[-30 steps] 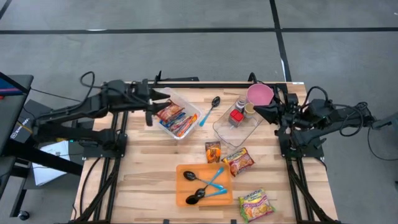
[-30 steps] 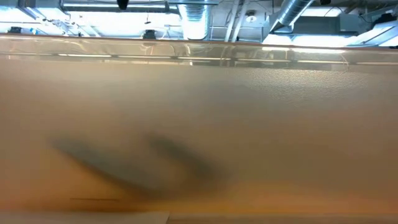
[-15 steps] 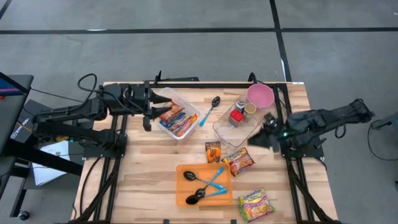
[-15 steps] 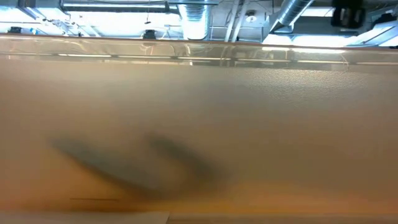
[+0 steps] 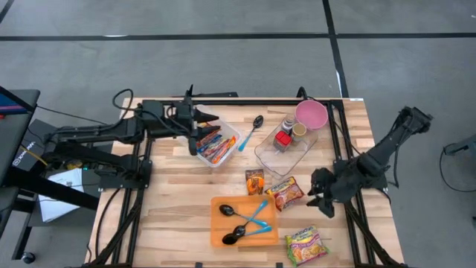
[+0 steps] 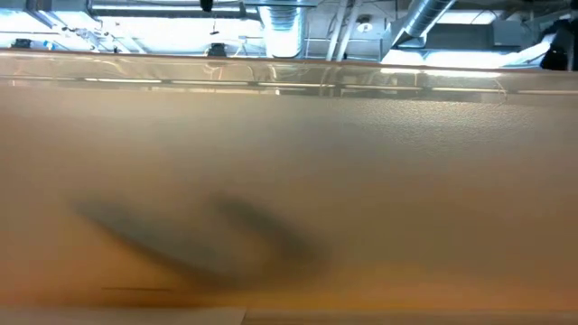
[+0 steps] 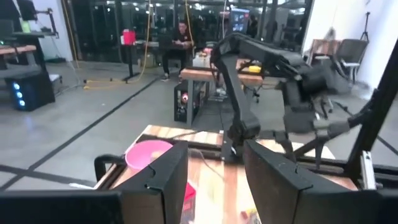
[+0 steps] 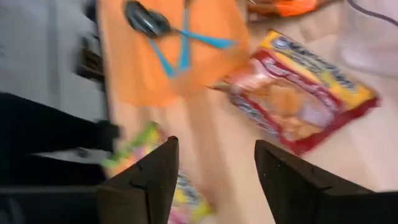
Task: Pick & Place Food Item
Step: Put the red noodle pack into the transparent container
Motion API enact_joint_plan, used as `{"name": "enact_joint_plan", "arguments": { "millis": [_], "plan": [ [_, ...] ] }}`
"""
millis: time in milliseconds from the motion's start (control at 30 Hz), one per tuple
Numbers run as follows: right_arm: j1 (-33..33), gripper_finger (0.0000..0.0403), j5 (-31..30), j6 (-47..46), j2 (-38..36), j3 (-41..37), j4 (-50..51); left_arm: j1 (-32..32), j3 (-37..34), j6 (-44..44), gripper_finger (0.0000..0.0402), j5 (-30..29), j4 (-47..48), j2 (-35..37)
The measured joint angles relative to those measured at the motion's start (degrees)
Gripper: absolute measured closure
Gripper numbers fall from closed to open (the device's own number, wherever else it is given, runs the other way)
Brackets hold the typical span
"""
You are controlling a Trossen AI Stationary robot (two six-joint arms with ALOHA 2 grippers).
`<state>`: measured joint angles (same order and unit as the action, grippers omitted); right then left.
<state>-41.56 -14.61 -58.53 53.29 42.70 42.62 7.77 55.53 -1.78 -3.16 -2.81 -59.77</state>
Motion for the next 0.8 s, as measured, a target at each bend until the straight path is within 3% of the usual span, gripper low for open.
{"name": "enact_joint_plan", "arguments": {
  "millis": [300, 800],
  "plan": [
    [-4.30, 0.0205, -9.01, 4.09, 10.30, 0.00, 9.60, 0.00, 0.00, -0.24, 0.0251, -0.02, -6.89, -4.14],
    [-4.50, 0.0215, -12.73, 12.49, 27.40, -0.02, 2.49, -0.02, 0.00, -2.30, 0.0251, -1.11, -7.60, -4.41]
  ]
}}
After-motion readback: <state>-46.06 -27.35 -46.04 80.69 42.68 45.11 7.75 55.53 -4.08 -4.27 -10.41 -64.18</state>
